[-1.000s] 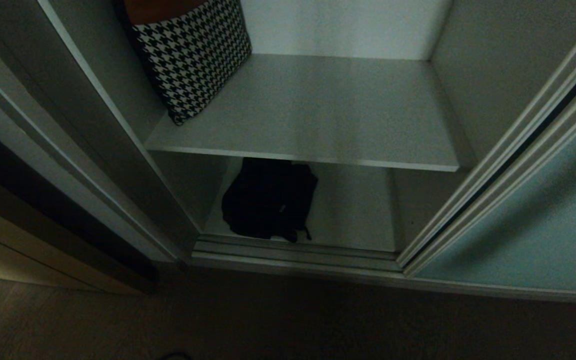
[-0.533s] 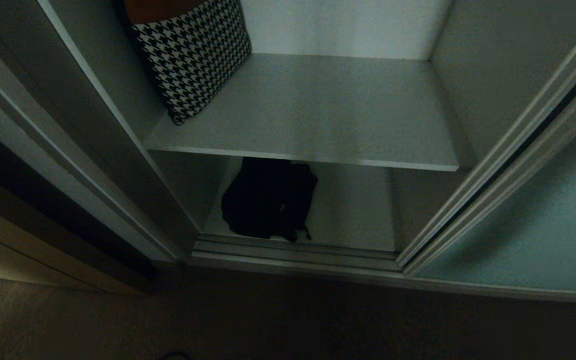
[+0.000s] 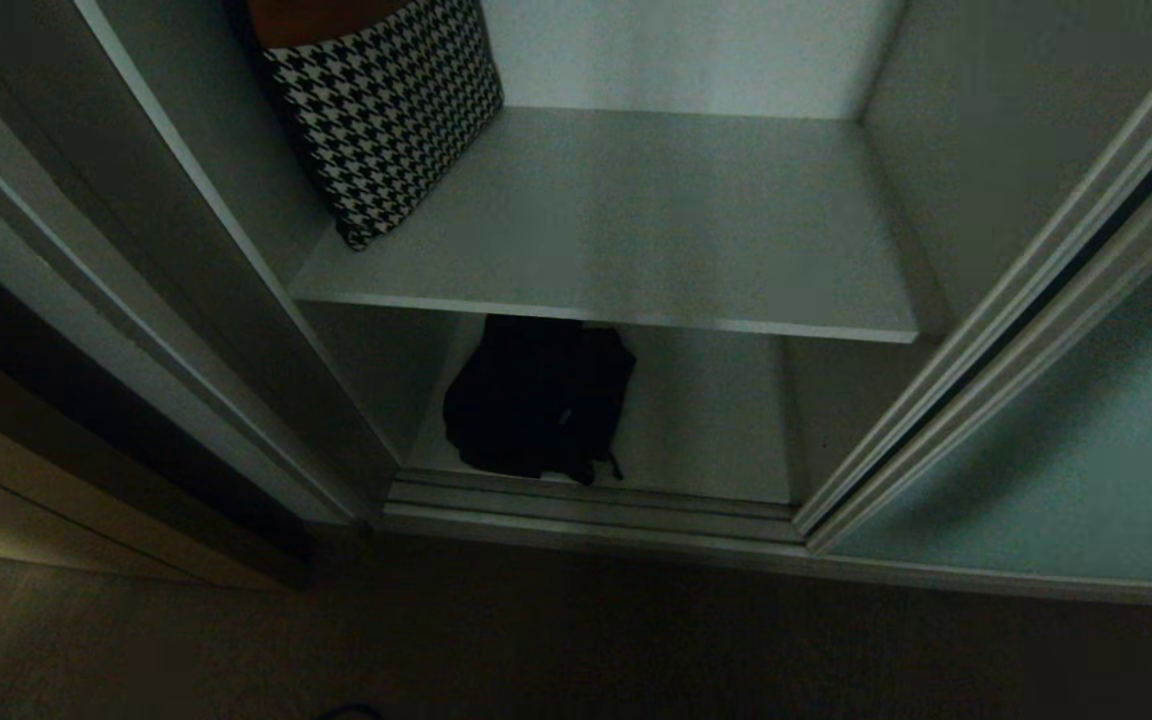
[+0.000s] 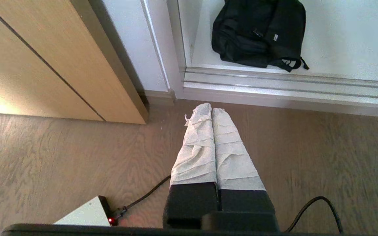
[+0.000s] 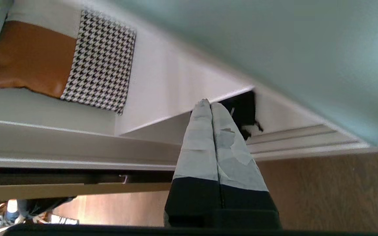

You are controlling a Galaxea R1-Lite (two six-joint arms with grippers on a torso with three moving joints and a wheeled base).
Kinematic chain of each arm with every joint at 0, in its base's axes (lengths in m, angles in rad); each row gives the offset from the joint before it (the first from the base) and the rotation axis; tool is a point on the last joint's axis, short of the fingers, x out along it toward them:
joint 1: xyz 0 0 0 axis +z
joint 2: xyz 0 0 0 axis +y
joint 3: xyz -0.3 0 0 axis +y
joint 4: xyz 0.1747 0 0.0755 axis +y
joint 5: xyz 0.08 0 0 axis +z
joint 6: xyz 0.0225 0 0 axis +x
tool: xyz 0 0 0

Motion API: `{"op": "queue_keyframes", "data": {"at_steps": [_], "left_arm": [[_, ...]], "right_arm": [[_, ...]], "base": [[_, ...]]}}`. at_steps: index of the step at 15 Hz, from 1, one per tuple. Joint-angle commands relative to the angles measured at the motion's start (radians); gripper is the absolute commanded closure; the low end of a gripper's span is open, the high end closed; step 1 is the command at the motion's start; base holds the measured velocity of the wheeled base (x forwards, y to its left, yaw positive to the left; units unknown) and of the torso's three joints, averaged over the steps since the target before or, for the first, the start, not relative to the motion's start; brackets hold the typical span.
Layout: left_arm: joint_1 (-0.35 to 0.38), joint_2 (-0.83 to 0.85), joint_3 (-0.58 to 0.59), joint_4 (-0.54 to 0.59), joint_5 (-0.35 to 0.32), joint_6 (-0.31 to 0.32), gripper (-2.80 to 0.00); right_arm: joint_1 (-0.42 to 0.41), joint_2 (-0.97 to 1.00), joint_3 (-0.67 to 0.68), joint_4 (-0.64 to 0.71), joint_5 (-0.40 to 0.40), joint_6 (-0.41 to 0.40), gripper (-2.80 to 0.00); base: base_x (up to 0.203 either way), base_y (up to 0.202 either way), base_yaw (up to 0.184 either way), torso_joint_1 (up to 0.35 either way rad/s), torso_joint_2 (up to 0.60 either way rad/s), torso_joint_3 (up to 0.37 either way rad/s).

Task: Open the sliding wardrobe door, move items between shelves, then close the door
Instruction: Close the door

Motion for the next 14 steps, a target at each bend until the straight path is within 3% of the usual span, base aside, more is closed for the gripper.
{"op": "queue_keyframes", "data": {"at_steps": [1,14], "left_arm": [[0.0,0.001,0.0,0.0,0.0,0.0,0.0],[0.0,0.001,0.0,0.0,0.0,0.0,0.0]], "right_arm": [[0.003,0.055,-0.007,-0.007,0.003,0.004,0.0],[-0.004,0.166,0.006,-0.149,0.0,0.012,0.0]], "base": [[0.0,0.0,0.0,0.0,0.0,0.0],[0.0,0.0,0.0,0.0,0.0,0.0]]}}
